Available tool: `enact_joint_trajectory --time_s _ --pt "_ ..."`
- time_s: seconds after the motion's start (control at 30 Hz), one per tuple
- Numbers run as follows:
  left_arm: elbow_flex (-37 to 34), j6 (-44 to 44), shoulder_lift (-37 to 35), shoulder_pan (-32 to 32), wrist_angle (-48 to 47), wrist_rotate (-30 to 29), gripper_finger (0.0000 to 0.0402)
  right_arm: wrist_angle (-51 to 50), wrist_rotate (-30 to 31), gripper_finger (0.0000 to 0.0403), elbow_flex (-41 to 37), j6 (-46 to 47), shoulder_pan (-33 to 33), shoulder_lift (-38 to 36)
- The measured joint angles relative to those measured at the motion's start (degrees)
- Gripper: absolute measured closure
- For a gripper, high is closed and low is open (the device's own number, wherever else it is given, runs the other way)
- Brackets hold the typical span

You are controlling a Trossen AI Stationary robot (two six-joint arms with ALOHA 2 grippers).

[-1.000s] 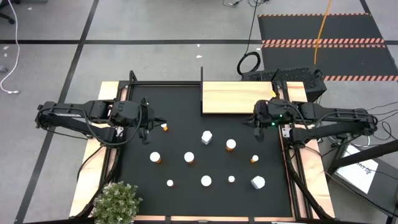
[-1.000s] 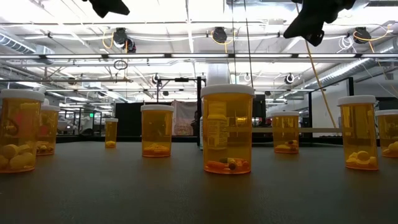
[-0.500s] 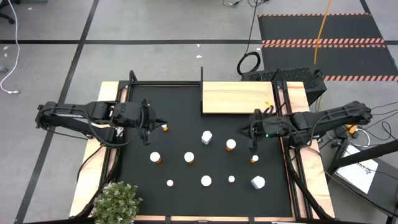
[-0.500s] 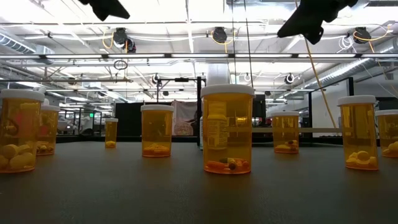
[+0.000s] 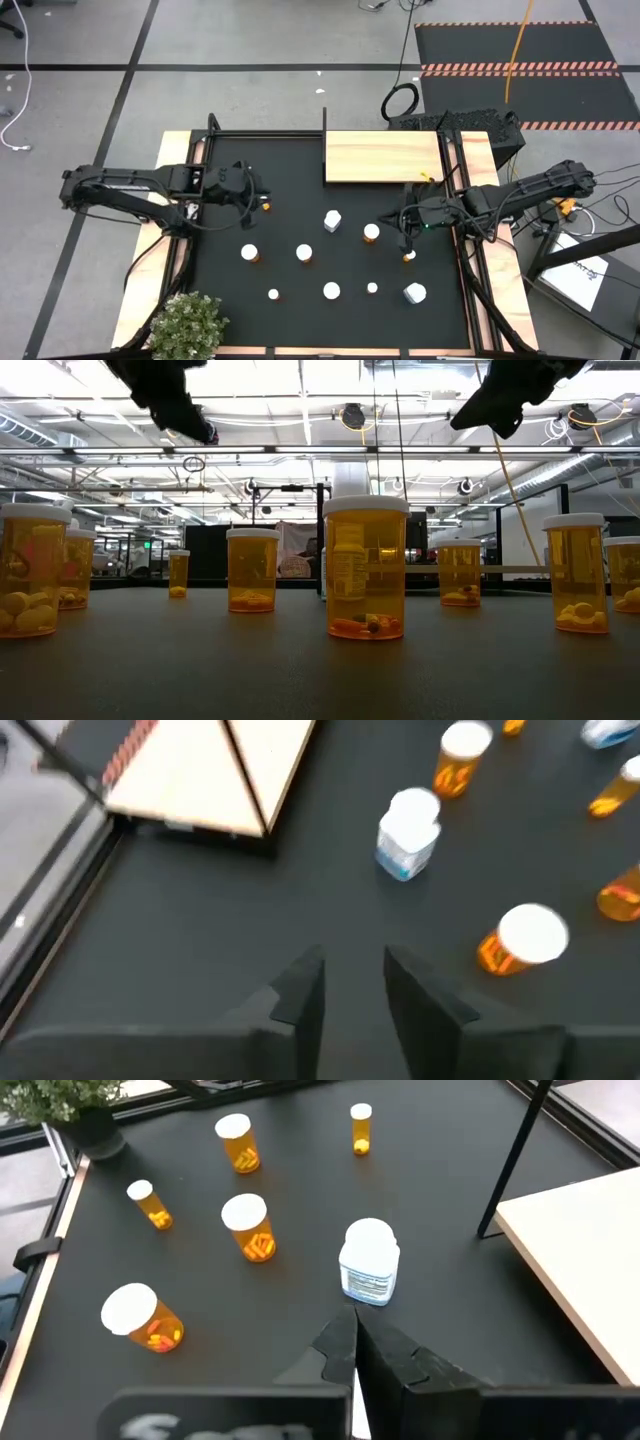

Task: Pick and place medicine bottles onto shelf by color
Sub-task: Put the small orange pill bottle on the shelf

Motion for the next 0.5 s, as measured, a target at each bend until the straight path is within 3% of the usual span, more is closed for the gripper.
enact_joint_trajectory --time_s 0.27,0.5 --pt "0.02 -1.1 6.59 1.2 -10.42 0.02 0.0199 0.05 0.0 0.0403 -0.02 -2.55 0.0 0.0" --pt "0.04 4.67 13.11 1.2 -10.7 0.02 0.0144 0.67 0.0 0.0403 -0.45 -3.71 0.0 -0.02"
